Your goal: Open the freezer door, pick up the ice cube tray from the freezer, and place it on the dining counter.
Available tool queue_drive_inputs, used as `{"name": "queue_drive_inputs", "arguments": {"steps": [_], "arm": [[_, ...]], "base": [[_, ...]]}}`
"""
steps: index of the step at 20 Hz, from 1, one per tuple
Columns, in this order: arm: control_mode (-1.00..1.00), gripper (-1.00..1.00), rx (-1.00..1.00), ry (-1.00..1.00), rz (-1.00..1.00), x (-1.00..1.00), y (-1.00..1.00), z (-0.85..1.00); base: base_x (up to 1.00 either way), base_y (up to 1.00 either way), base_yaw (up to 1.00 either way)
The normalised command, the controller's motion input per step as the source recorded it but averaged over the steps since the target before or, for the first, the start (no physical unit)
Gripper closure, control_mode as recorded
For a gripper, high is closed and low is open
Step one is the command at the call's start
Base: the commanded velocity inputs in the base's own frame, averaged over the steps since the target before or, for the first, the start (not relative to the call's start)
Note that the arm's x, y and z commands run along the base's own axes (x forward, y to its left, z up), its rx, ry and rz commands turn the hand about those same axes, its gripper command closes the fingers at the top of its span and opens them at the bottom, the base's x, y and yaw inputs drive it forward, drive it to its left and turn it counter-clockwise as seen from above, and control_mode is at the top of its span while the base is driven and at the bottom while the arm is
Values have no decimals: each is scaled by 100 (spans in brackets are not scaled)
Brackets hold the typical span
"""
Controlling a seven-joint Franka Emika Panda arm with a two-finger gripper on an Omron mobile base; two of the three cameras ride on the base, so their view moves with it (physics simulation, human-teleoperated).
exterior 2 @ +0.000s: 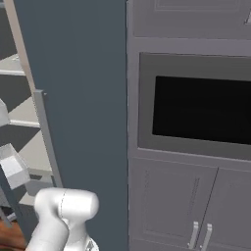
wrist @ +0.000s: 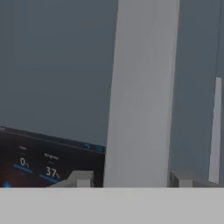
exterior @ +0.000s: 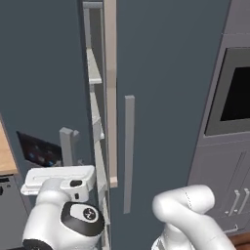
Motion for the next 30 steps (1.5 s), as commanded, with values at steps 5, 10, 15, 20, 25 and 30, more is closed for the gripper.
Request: {"name": "queue_drive_inputs", "arguments": {"steps": [5, 10, 15, 20, 25, 30], "arm": [[-100, 100, -4, 0, 0, -37, 63, 0], [-100, 100, -3, 0, 0, -35, 62, 0], [-100, -100, -1, 0, 0, -18, 42, 0], [-100, -100, 0, 0, 0, 0, 0, 0], [-100, -100, 0, -2, 0, -15, -3, -2], [-100, -100, 0, -2, 4, -58, -15, 0]], "base": [[0, 0, 0], [0, 0, 0], [0, 0, 0], [0, 0, 0], [0, 0, 0], [0, 0, 0]]}}
